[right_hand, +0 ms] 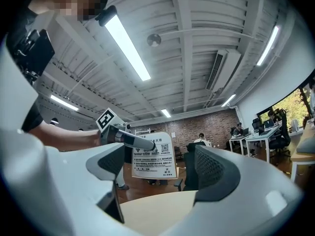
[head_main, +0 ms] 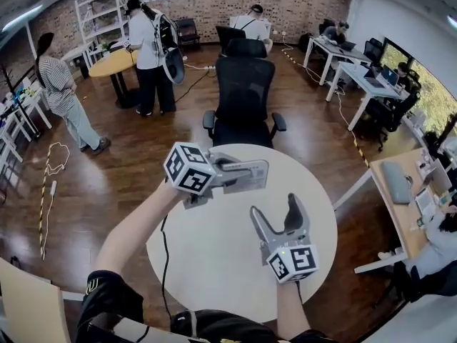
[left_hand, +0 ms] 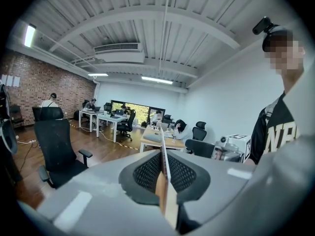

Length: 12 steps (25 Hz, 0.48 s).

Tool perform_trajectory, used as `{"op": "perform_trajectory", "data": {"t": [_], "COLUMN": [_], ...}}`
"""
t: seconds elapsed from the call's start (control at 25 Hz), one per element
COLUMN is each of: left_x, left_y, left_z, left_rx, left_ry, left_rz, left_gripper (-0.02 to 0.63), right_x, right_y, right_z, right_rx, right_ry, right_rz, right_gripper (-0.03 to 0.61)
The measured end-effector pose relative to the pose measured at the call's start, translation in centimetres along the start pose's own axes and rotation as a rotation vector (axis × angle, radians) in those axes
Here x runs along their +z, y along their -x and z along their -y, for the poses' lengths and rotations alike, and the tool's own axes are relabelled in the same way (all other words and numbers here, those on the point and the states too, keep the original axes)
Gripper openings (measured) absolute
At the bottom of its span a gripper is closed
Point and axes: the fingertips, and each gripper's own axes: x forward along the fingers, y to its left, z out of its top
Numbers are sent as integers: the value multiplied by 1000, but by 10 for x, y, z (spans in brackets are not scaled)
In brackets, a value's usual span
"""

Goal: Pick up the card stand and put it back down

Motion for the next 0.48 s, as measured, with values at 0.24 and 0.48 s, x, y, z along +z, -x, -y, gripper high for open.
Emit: {"op": "perform_trajectory", "data": {"t": [0.24, 0.48], "left_x": [0, -1], "left_y": [13, 15], "left_z": [42, 49], "left_rx": [-38, -63], "left_ry": [37, 48], "left_rz": [48, 48], "left_gripper": [17, 17], "right_x": [24, 34], "right_y": [16, 25], "right_z": [-20, -22], "right_rx": [8, -13], "right_ry": [22, 43], "right_rz": [29, 27], "right_gripper": [448, 448]}}
